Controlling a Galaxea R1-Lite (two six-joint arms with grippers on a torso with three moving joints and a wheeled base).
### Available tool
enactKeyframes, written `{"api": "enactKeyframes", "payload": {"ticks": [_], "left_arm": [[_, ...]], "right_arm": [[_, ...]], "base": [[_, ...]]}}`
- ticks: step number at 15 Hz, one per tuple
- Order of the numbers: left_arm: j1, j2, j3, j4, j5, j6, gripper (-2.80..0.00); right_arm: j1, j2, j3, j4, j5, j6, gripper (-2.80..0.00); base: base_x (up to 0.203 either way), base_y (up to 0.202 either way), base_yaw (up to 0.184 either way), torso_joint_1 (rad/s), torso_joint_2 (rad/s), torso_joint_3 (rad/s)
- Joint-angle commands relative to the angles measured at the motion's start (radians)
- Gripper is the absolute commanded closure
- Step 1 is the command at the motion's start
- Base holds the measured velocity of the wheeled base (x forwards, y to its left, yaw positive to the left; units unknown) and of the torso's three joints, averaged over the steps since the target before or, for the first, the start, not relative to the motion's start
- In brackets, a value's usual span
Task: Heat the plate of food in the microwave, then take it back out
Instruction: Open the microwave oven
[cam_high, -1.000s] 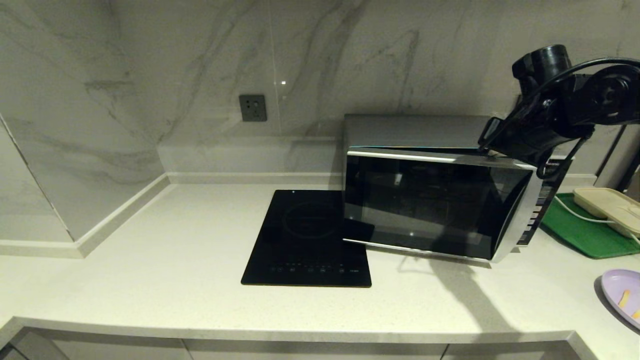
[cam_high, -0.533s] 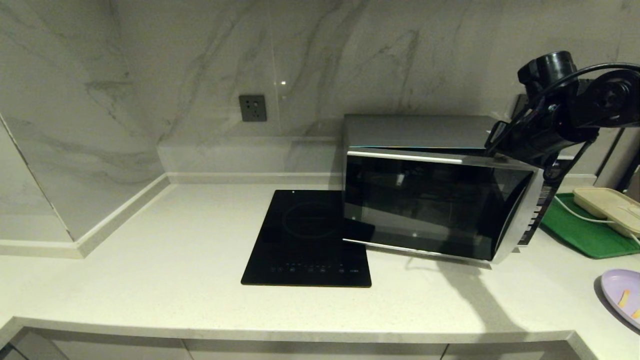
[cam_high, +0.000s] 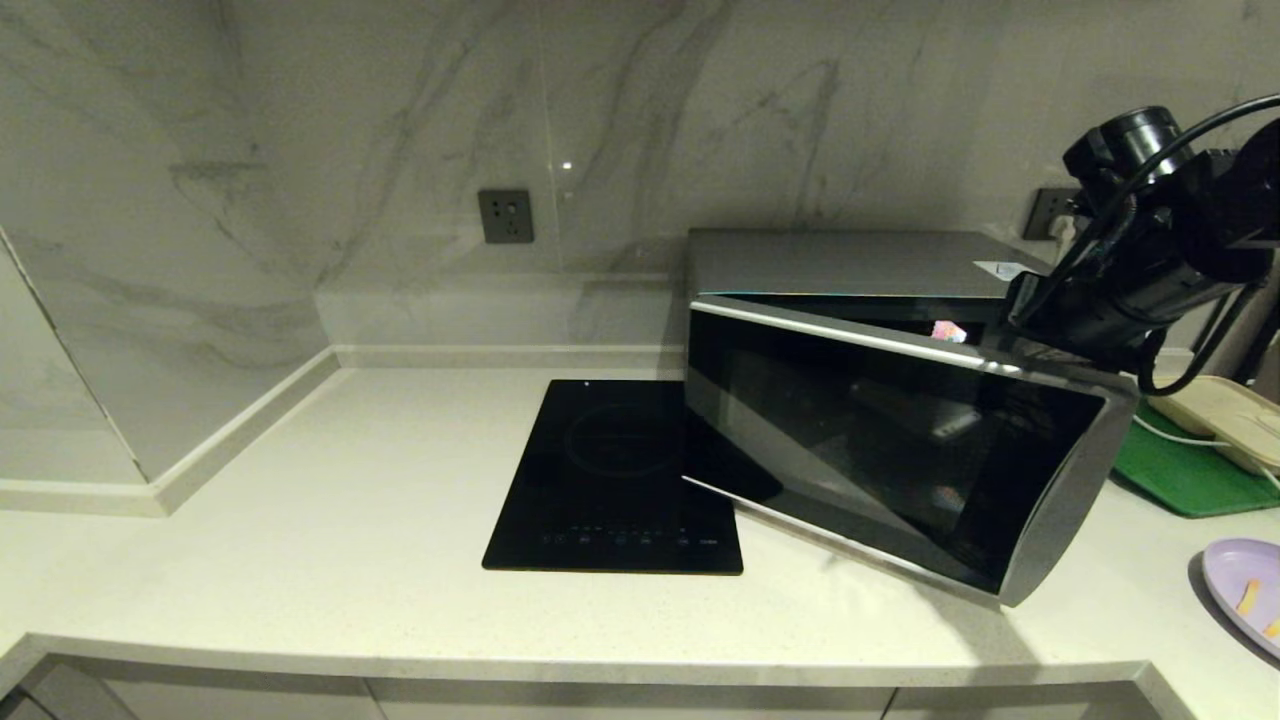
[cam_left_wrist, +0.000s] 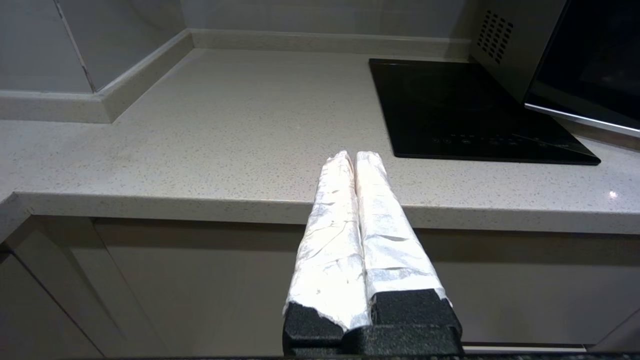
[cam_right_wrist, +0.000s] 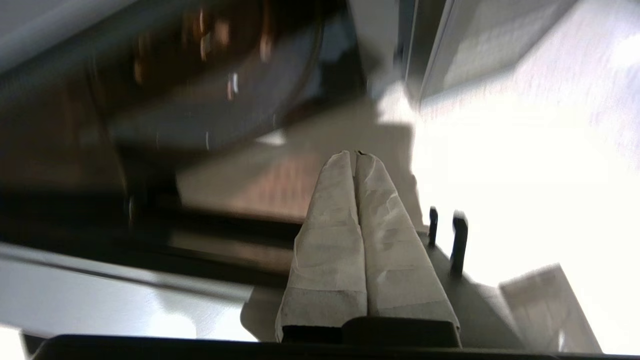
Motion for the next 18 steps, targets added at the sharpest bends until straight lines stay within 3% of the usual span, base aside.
{"api": "enactKeyframes", "payload": {"ticks": [1,4,9,12,18], "left_arm": [[0.000,0.000,0.000,0.000,0.000,-0.001,0.00],[0.000,0.000,0.000,0.000,0.000,-0.001,0.00],[0.000,0.000,0.000,0.000,0.000,-0.001,0.00],[0.000,0.000,0.000,0.000,0.002,-0.001,0.00],[0.000,0.000,0.000,0.000,0.000,-0.001,0.00]], "right_arm": [[0.002,-0.110,0.096,0.012,0.049,-0.004,0.00],[0.003,-0.216,0.199,0.014,0.073,-0.070,0.00],[0.045,-0.384,0.383,0.018,0.130,-0.294,0.00],[0.163,-0.425,0.433,0.018,0.136,-0.370,0.00],[0.507,-0.469,0.482,0.016,0.145,-0.425,0.00]], "base": [[0.000,0.000,0.000,0.000,0.00,0.000],[0.000,0.000,0.000,0.000,0.00,0.000],[0.000,0.000,0.000,0.000,0.00,0.000],[0.000,0.000,0.000,0.000,0.00,0.000],[0.000,0.000,0.000,0.000,0.00,0.000]]}}
